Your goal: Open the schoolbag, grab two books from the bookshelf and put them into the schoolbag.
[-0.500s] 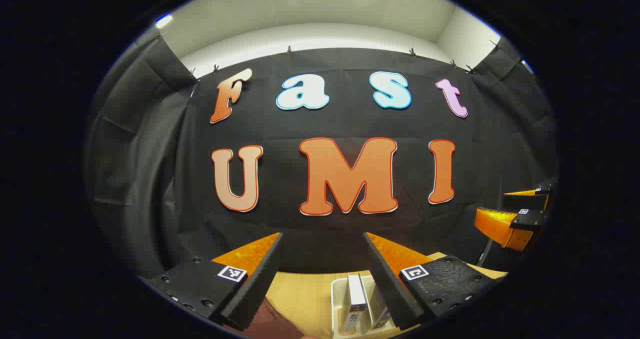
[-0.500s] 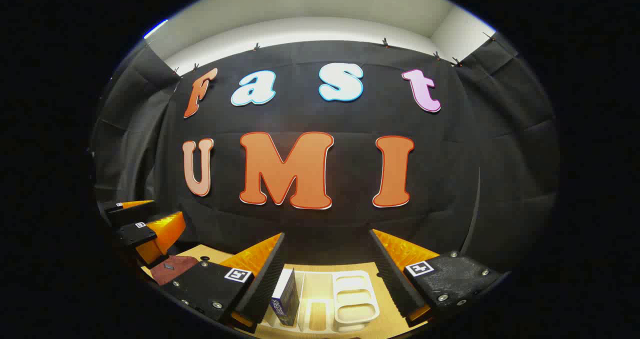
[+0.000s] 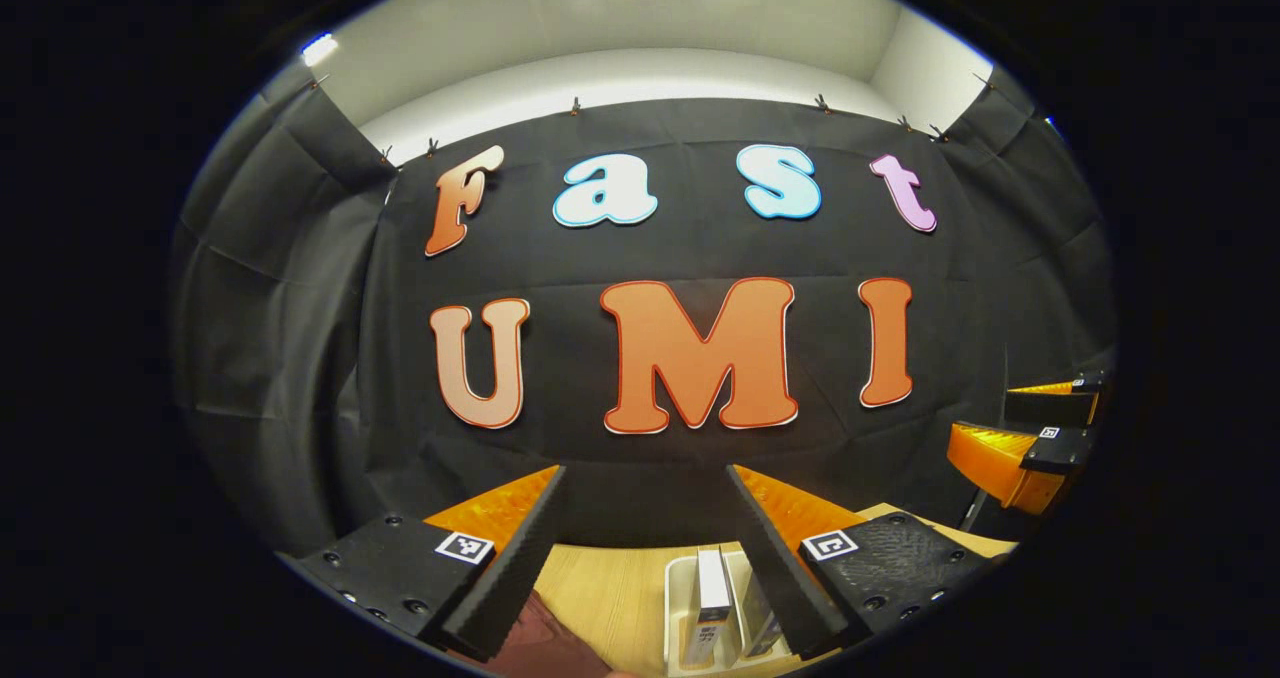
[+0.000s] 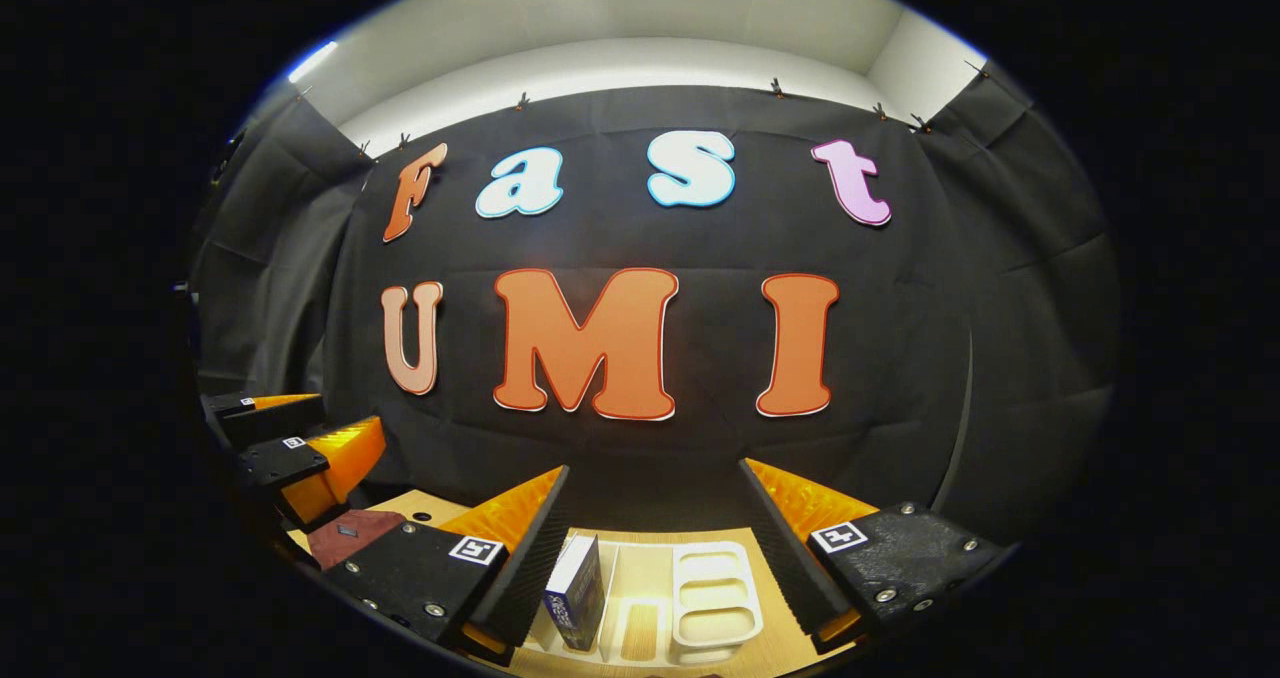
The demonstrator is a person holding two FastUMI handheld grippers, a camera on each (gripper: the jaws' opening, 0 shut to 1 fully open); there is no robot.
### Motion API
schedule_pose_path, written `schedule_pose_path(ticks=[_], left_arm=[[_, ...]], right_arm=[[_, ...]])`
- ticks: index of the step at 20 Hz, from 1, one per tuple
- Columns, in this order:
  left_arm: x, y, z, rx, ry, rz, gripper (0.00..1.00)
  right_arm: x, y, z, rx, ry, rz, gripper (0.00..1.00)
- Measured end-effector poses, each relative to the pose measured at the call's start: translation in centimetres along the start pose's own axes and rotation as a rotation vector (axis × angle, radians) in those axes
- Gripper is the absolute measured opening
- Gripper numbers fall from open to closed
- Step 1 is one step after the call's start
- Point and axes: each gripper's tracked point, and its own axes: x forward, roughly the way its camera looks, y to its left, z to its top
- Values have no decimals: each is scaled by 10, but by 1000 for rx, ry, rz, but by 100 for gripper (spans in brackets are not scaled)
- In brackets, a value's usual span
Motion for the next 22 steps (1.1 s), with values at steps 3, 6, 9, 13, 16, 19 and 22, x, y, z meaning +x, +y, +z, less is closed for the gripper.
schedule_pose_path(ticks=[3, 6, 9, 13, 16, 19, 22], left_arm=[[-3, -2, -1, 3, 4, -16, 96], [-5, -5, -4, -10, 21, -22, 96], [-9, -6, -8, -21, 38, -9, 96], [-12, -3, -13, -2, 47, -4, 96], [-10, -6, -13, -10, 42, -5, 96], [-11, -3, -16, 9, 46, -2, 96], [-10, -4, -16, 13, 50, -6, 96]], right_arm=[[0, -4, -1, 6, 9, -22, 96], [-3, -6, -11, 11, 34, -35, 96], [-7, -1, -17, 16, 49, -26, 96], [-8, 1, -23, 0, 60, -28, 96], [-9, 1, -23, 1, 61, -28, 96], [-9, 5, -30, 17, 80, -9, 96], [-9, 6, -33, 25, 86, -6, 96]])
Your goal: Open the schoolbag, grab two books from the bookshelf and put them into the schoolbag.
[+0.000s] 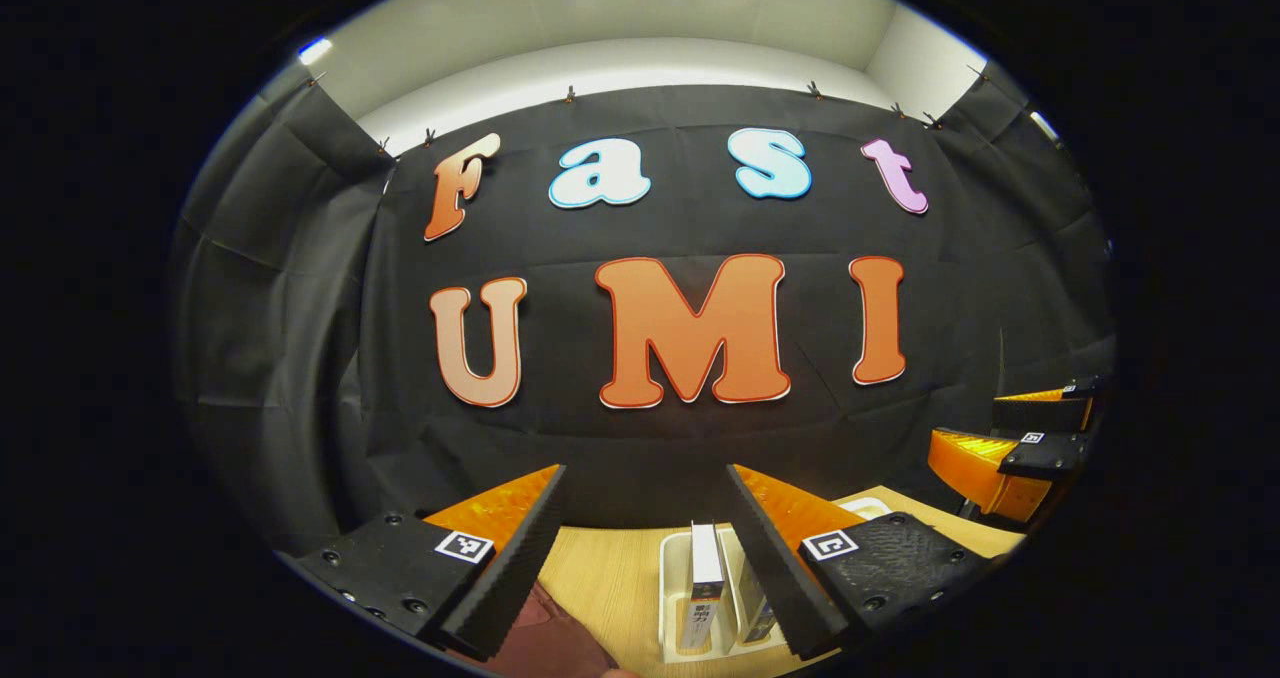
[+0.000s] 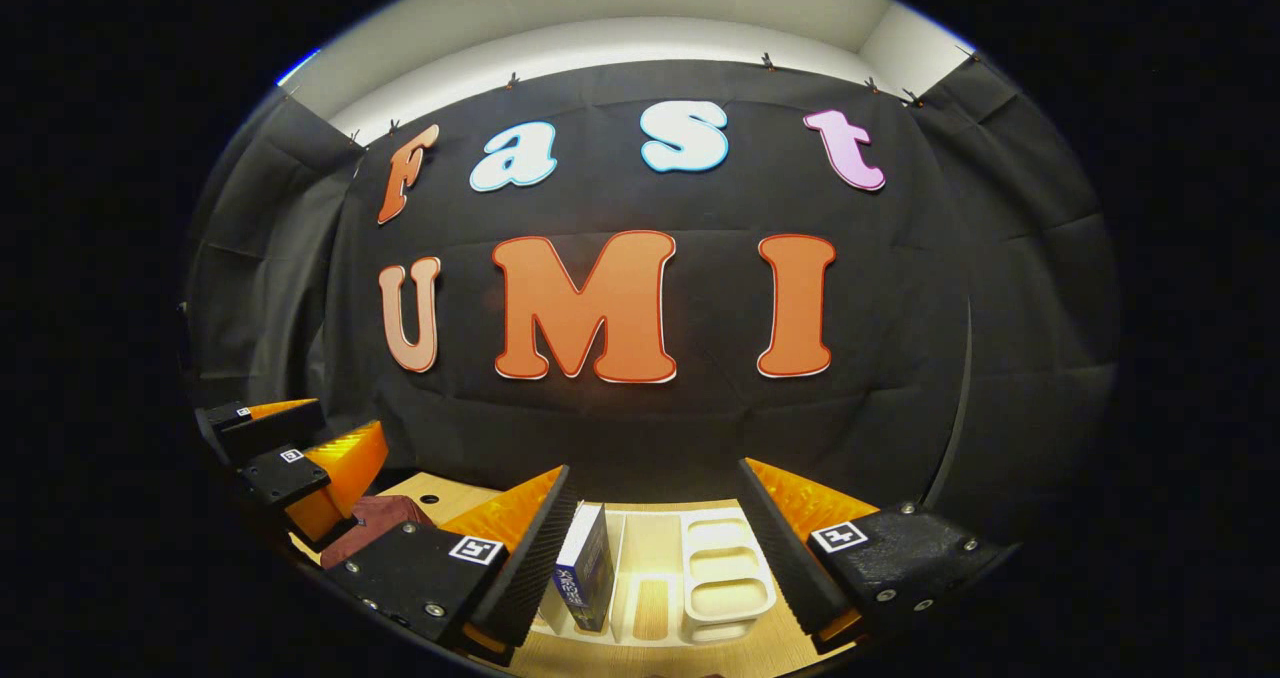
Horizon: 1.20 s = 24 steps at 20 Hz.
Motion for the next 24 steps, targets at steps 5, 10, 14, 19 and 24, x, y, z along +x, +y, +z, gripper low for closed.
schedule_pose_path(ticks=[5, 10, 14, 19, 24], left_arm=[[2, 5, 1, 16, -13, 13, 96], [0, 13, -6, 63, 16, 28, 100], [-4, 21, -16, 116, 50, 36, 96], [-21, 41, -46, 259, 167, 38, 96], [-49, 65, -86, 407, 352, 30, 96]], right_arm=[[2, -6, 1, 0, -10, -12, 96], [6, -6, -4, -1, 1, -8, 96], [9, -5, -6, -6, 5, -6, 96], [13, -7, -19, -5, 35, -13, 96], [15, -8, -39, -24, 82, -16, 96]])
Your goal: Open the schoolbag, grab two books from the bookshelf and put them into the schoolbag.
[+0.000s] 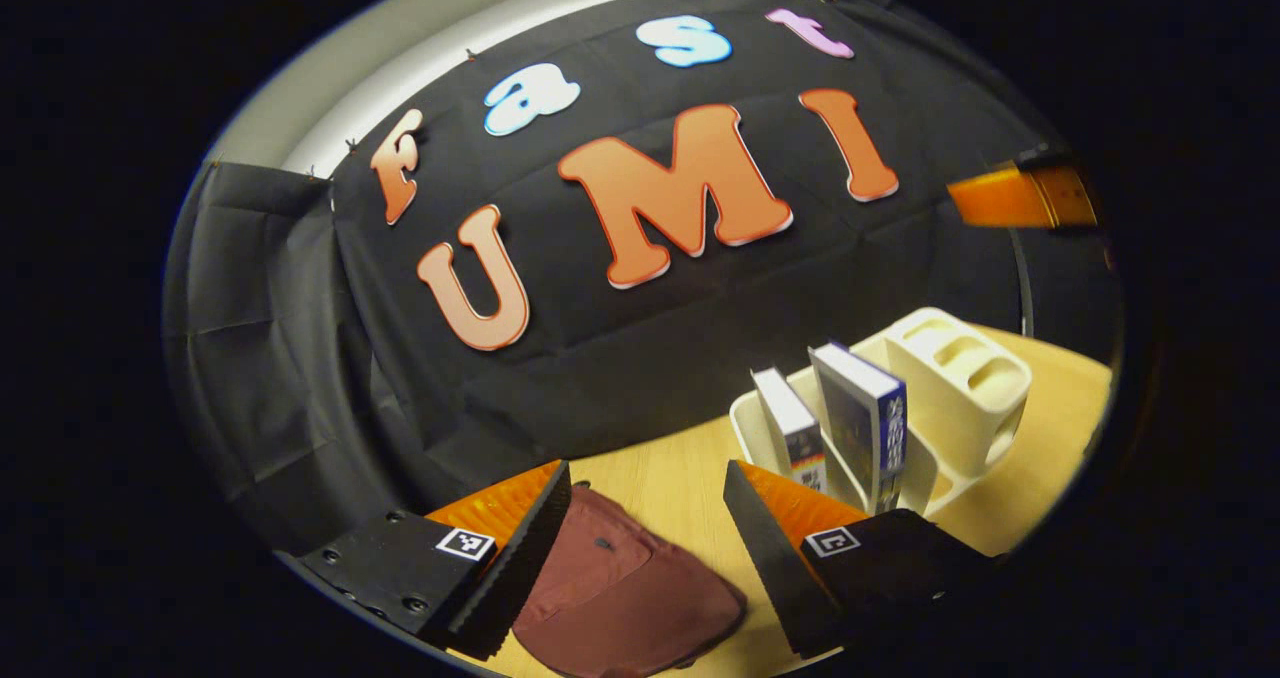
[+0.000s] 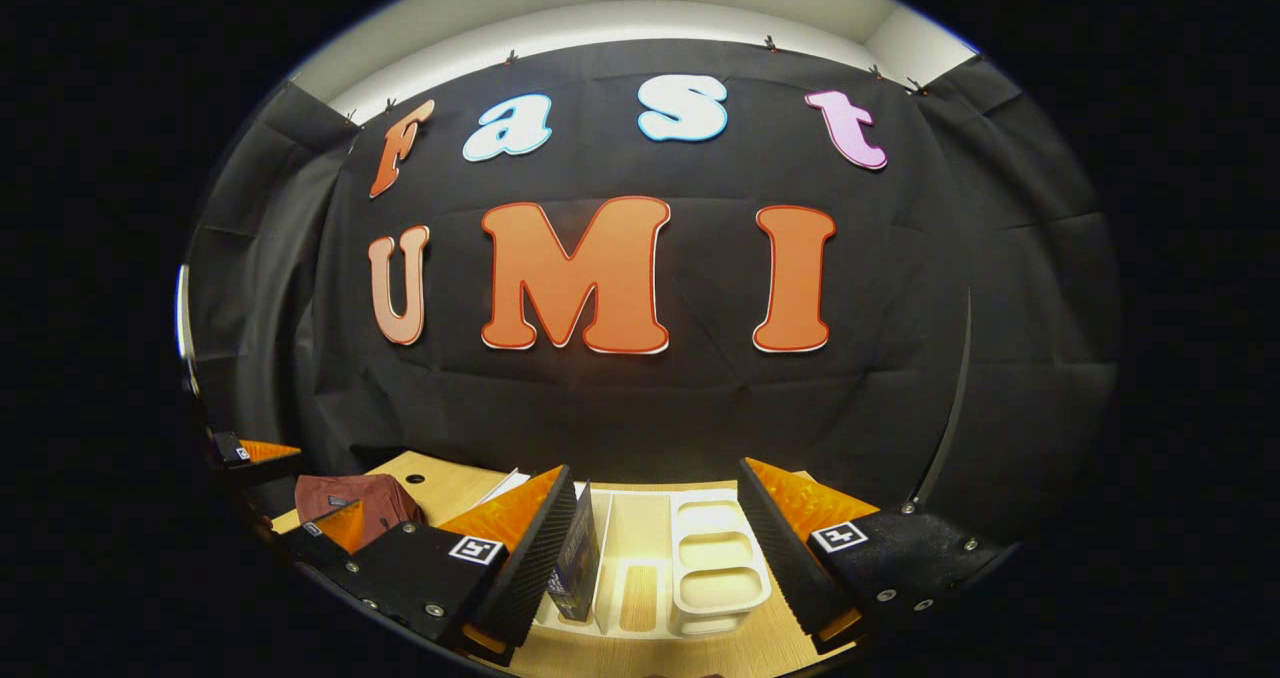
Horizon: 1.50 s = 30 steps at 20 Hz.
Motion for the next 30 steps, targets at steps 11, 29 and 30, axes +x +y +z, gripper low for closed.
schedule_pose_path(ticks=[11, 29, 30], left_arm=[[-31, -1, -90, 281, 299, -69, 99], [-30, 40, -129, 550, 397, 91, 95], [-26, 42, -128, 580, 391, 105, 95]], right_arm=[[9, -21, -30, -46, 61, -50, 96], [14, -22, -34, -32, 58, -45, 96], [13, -22, -34, -34, 57, -43, 96]])
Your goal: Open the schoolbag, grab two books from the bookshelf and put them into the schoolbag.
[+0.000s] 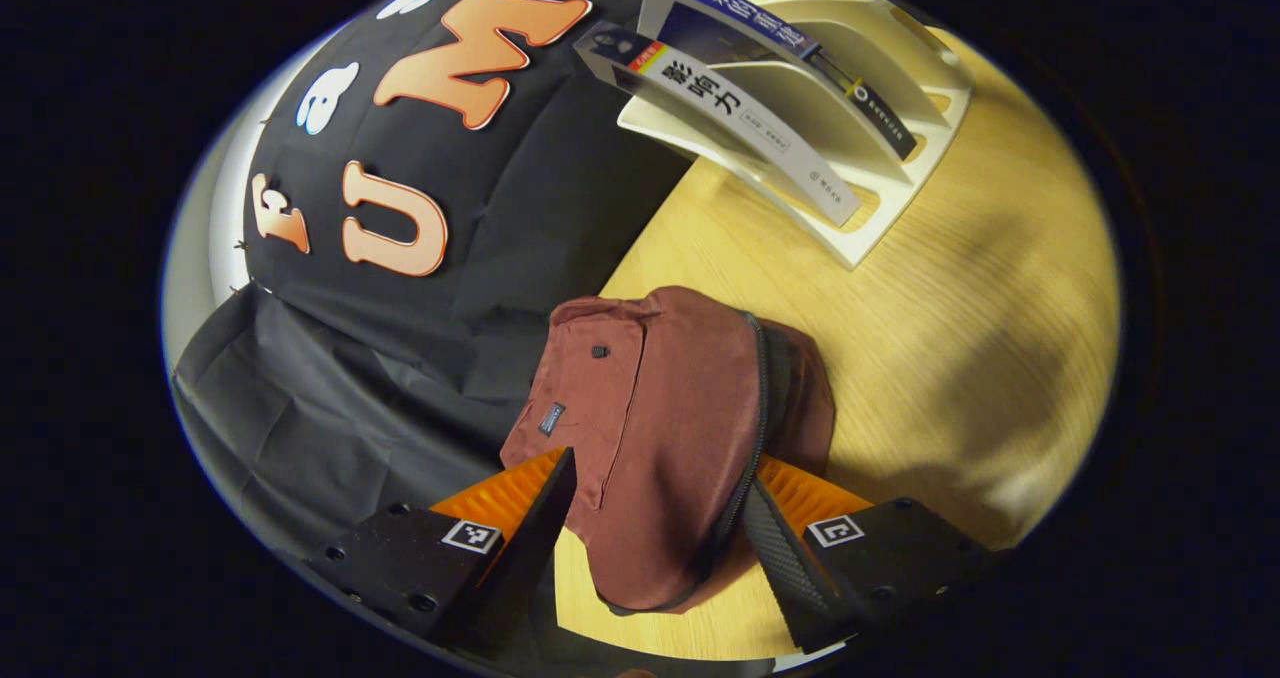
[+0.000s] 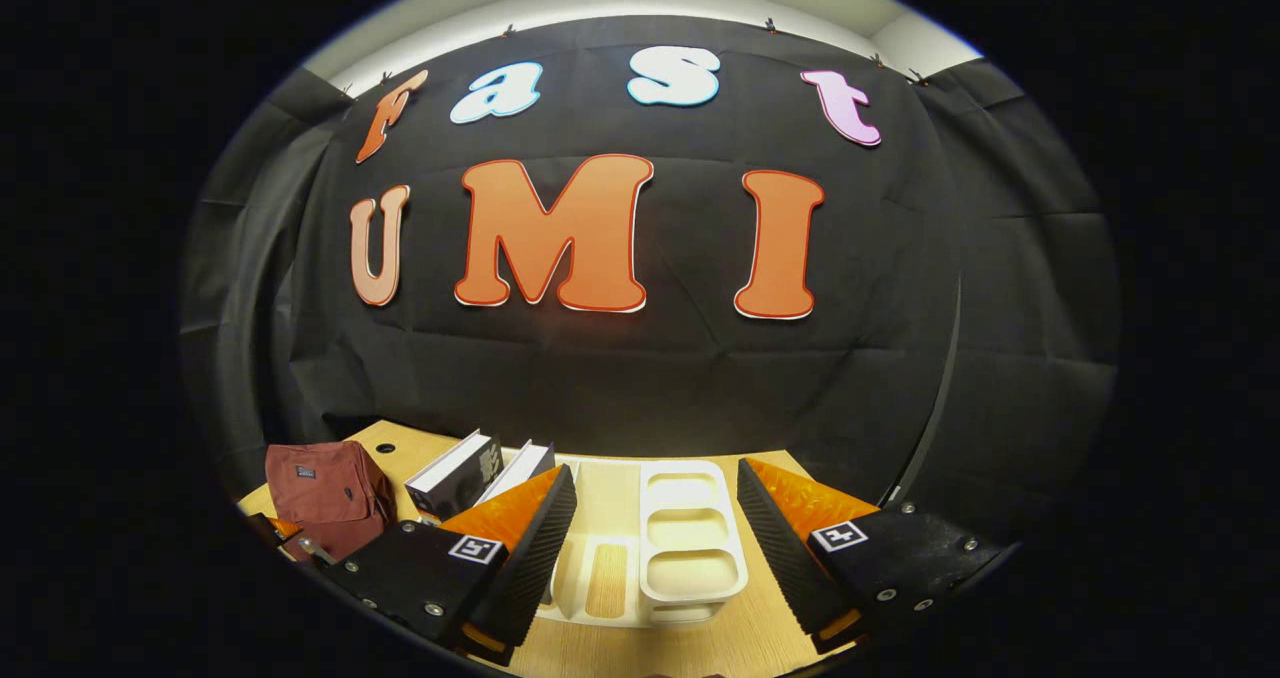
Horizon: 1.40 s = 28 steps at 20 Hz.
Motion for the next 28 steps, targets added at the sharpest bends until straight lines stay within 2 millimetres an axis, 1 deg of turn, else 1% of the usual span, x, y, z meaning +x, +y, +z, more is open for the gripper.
schedule_pose_path(ticks=[1, 2, 4, 5, 8, 9, 10, 11, 12, 14, 15, 16, 17, 19, 20, 21, 23, 26, 28], left_arm=[[0, 4, 2, 19, -6, 22, 95], [5, 6, 3, 27, -12, 36, 91], [7, 10, 5, 33, -24, 70, 86], [9, 9, 4, 35, -22, 72, 86], [20, 5, -1, 44, 4, 72, 77], [23, 6, 0, 54, 0, 73, 72], [25, 5, -1, 61, 4, 67, 73], [25, 7, 0, 65, -2, 66, 57], [25, 9, 0, 75, 2, 66, 57], [27, 10, 1, 67, 4, 44, 21], [25, 8, 1, 63, 14, 22, 15], [24, 10, 1, 49, 23, 10, 15], [24, 14, 1, 40, 30, -5, 11], [22, 19, 3, 14, 48, -60, 10], [21, 25, 4, -4, 55, -75, 10], [16, 27, 4, -16, 67, -104, 10], [13, 33, 7, -34, 77, -150, 10], [13, 42, 11, -70, 95, -257, 10], [15, 45, 13, -71, 105, -348, 10]], right_arm=[[-2, 0, 0, -5, -1, 2, 96], [-2, 0, 0, -11, -1, 6, 96], [-4, 1, 0, -25, -3, 9, 96], [-4, 1, 0, -29, -1, 10, 96], [-5, 2, -2, -33, 5, 20, 96], [-5, 3, -2, -37, 5, 25, 96], [-6, 3, 0, -40, 1, 26, 96], [-6, 2, 1, -42, -5, 26, 96], [-7, 2, 1, -43, -9, 27, 96], [-6, 1, -3, -43, -5, 33, 96], [-5, 0, -5, -43, 4, 36, 96], [-5, -1, -7, -41, 14, 38, 96], [-4, -2, -7, -36, 19, 38, 96], [-2, 0, -10, -25, 32, 57, 96], [-1, 2, -12, -20, 40, 70, 96], [-2, 4, -14, -17, 51, 86, 96], [-1, 9, -20, -9, 71, 114, 96], [-1, 19, -28, 3, 115, 149, 96], [1, 27, -28, -24, 138, 153, 96]])
